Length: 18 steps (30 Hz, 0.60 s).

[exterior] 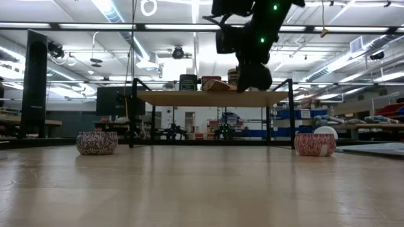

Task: Shelf spices
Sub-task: Put the orange seasoning pack on the shelf

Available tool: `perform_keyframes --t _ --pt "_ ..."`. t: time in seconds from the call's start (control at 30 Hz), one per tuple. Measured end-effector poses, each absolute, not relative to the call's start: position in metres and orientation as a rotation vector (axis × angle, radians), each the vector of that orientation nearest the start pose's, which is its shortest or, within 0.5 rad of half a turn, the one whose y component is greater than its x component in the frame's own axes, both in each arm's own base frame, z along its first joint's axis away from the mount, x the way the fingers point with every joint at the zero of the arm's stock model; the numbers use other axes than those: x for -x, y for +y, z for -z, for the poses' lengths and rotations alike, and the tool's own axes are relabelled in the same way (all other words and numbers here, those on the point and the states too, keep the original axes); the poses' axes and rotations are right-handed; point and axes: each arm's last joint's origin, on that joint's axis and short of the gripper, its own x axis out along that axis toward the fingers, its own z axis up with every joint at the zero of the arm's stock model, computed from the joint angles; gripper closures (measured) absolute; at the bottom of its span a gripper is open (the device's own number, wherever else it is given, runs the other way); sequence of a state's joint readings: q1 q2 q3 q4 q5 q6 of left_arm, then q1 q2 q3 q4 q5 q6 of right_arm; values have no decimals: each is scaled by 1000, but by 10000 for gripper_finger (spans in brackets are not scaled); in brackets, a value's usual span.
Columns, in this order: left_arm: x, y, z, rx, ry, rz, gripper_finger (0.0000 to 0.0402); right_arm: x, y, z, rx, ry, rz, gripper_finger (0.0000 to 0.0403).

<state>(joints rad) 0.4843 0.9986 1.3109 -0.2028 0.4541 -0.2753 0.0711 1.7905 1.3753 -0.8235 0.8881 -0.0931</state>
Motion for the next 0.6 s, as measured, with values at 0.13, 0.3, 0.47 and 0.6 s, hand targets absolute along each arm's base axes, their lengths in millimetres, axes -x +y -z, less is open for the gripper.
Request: perform_keyframes --t 0.13,0.3,0.47,0.6 --pt "-165 73 -467 225 -84 -21 398 -358 5 -224 757 1111 671 264" --pt "-163 72 -468 223 -89 -29 398 -359 3 -215 771 1074 693 294" --pt "-162 71 -469 222 -91 -29 398 -362 3 -216 767 1048 697 313" --pt "-162 71 -469 222 -91 -29 398 -366 4 -219 778 1014 691 325"
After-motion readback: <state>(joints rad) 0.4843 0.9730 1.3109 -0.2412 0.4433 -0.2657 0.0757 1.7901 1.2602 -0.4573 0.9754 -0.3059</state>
